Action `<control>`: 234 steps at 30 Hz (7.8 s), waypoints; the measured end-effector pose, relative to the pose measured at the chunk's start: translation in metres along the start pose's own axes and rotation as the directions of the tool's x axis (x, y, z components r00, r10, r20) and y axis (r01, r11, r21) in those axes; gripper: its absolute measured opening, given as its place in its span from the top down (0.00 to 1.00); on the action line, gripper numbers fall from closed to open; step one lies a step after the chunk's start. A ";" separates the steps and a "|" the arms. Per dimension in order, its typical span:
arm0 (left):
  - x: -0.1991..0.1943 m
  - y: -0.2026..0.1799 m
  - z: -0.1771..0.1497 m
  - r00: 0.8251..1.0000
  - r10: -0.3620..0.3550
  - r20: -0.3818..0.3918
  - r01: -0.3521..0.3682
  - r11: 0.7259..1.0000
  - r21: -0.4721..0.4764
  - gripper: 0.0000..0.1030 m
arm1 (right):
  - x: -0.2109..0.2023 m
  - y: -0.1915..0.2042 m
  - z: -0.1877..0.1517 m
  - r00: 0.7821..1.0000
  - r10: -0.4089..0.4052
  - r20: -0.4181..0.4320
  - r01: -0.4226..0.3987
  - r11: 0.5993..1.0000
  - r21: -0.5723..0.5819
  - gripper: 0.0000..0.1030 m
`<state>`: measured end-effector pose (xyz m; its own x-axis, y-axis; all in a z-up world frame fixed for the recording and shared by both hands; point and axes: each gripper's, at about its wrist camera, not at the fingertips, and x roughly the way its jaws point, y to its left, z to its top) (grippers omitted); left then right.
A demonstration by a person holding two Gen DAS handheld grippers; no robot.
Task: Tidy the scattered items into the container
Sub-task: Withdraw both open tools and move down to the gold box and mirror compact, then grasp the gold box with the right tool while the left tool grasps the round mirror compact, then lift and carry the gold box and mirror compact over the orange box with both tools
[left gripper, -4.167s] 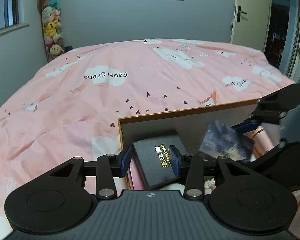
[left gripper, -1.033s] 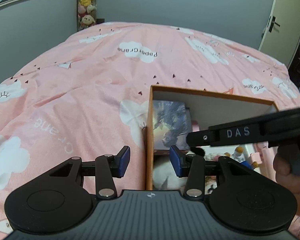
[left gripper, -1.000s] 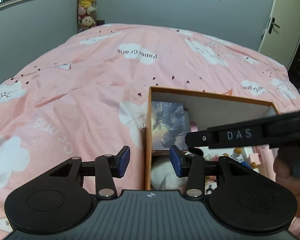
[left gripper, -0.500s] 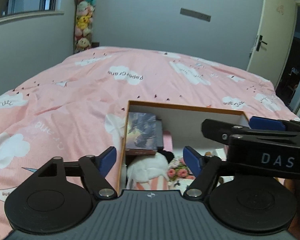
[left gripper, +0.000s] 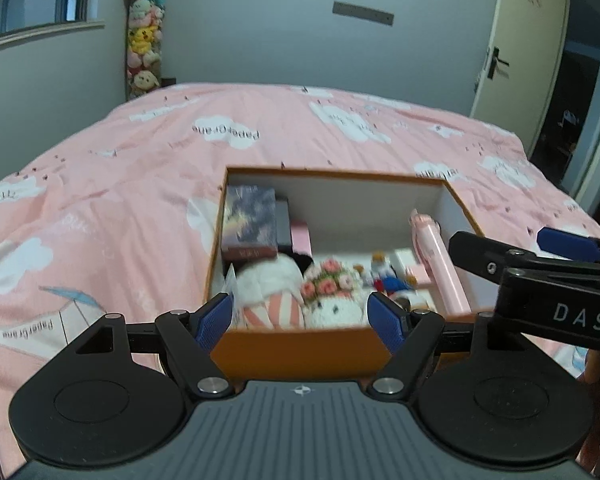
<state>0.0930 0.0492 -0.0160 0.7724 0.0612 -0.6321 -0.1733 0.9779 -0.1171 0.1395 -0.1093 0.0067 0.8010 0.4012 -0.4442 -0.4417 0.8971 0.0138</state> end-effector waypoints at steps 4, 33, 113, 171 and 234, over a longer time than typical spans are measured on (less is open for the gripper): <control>-0.002 -0.003 -0.012 0.999 -0.006 -0.046 0.006 1.000 0.014 0.15 | -0.010 -0.004 -0.013 1.000 -0.013 -0.022 0.013 1.000 0.003 0.01; 0.015 -0.008 -0.062 0.928 -0.022 -0.371 0.026 1.000 0.006 0.15 | -0.009 -0.020 -0.095 0.883 -0.018 -0.468 0.051 0.997 0.058 0.01; 0.064 -0.003 -0.106 0.654 -0.330 -0.681 0.222 0.944 -0.244 0.36 | -0.003 -0.032 -0.125 0.748 0.100 -0.656 0.033 0.982 0.188 0.53; 0.087 -0.022 -0.107 0.668 -0.474 -0.574 0.269 0.872 -0.408 0.84 | -0.003 -0.044 -0.130 0.744 0.140 -0.654 0.040 0.967 0.252 0.53; 0.107 0.017 0.100 0.887 -0.410 -0.212 0.354 0.899 -0.258 0.85 | 0.050 -0.061 0.050 0.956 0.108 -0.272 -0.094 0.994 0.063 0.54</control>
<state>0.2340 0.0926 -0.0091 0.6265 -0.3894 -0.6751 -0.0399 0.8491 -0.5268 0.2268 -0.1343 0.0279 0.6086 0.4300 -0.6668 -0.4885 0.8653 0.1122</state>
